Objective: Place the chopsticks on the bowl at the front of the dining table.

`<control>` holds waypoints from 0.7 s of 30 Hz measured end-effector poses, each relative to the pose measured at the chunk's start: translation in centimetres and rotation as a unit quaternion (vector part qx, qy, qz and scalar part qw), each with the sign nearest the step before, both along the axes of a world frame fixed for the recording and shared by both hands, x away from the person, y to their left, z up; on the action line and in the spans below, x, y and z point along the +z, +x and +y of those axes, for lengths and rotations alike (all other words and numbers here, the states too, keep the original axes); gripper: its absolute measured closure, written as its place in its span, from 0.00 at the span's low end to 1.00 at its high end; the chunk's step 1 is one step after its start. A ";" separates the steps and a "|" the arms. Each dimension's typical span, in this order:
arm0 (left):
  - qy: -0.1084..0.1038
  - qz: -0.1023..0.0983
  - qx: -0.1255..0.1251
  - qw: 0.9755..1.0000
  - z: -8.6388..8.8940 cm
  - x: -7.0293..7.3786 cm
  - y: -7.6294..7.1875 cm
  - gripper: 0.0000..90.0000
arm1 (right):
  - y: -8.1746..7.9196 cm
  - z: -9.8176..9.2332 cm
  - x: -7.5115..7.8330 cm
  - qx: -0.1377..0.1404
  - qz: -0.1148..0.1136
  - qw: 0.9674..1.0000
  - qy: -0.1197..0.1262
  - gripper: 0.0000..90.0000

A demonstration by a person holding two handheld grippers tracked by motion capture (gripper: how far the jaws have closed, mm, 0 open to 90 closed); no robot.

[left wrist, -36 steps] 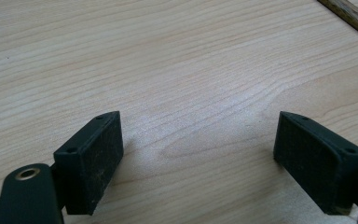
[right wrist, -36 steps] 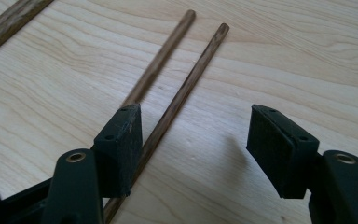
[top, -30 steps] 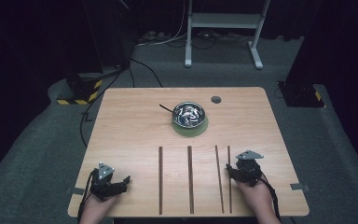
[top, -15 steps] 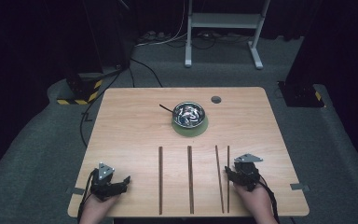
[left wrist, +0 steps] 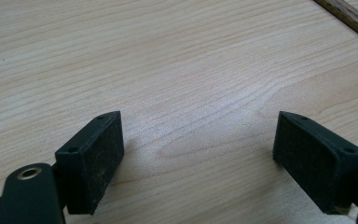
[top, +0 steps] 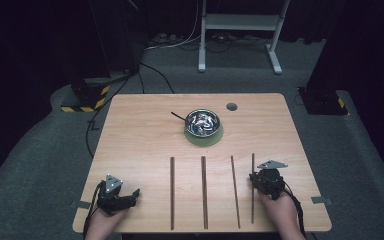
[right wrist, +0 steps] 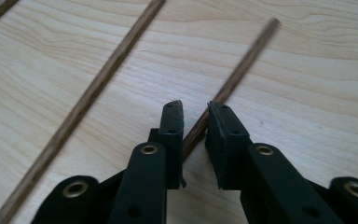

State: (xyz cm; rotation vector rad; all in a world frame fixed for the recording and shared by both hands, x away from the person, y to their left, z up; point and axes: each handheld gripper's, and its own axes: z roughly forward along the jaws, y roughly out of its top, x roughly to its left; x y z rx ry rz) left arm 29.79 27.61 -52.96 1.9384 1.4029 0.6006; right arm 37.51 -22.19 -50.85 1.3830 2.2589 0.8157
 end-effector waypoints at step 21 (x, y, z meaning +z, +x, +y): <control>-0.001 -0.001 -0.002 1.000 0.0 0.0 0.0 0.18 | -0.4 -0.7 0.2 -0.019 0.018 0.999 0.020 0.80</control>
